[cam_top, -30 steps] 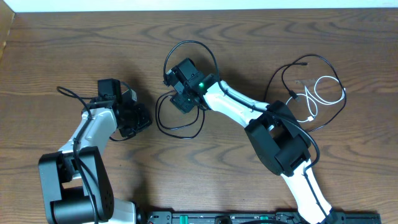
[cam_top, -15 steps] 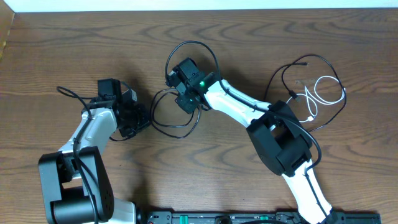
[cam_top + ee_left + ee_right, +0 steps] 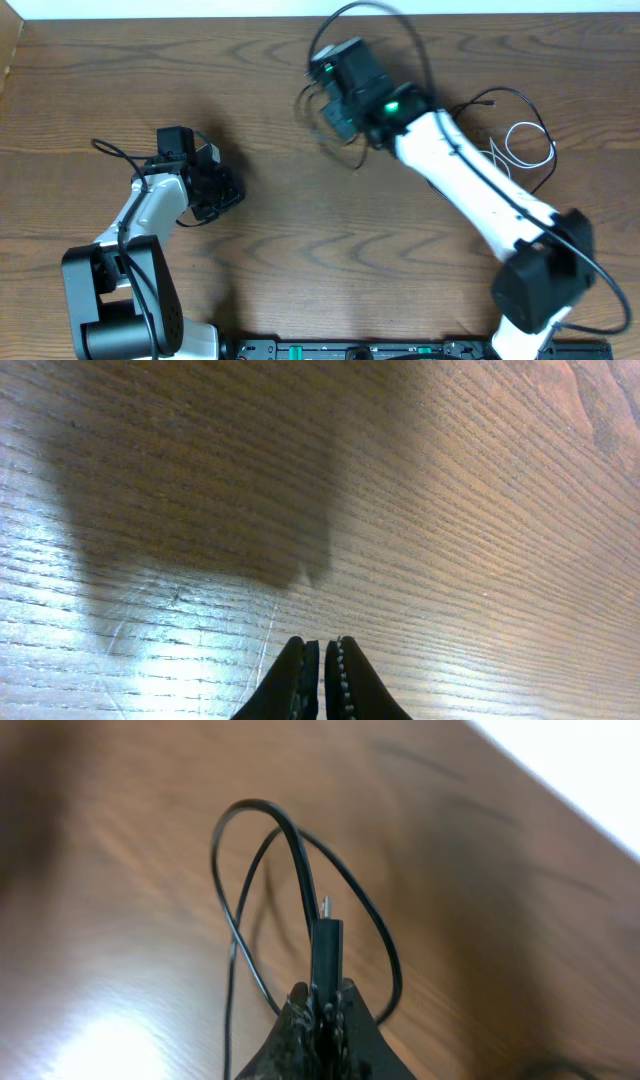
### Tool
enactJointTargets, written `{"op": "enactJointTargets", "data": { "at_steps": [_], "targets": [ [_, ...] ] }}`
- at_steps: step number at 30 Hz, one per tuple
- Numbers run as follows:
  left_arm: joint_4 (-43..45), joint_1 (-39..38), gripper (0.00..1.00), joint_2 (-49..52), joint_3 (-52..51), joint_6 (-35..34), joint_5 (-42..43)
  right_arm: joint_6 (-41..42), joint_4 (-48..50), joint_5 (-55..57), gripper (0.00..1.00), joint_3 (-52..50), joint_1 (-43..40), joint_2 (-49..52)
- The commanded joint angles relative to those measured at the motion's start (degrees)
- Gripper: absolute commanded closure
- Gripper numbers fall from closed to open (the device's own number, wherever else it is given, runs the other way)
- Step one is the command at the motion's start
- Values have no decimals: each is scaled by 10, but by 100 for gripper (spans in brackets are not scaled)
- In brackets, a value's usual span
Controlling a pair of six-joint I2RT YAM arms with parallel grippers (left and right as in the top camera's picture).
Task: Untangle cables
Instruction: 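Pull the black cable up and right with the right gripper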
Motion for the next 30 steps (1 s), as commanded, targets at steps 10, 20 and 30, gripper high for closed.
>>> {"op": "enactJointTargets", "data": {
  "at_steps": [10,20,30],
  "targets": [
    [-3,2,90,3,-2,-5,-7,9,-145,90,99,1,-155,-7],
    [-3,2,90,3,-2,-5,-8,42,-188,32,99,1,-244,-7],
    [-3,2,77,3,-2,-5,-8,45,-200,30,27,1,-262,-7]
  ]
}}
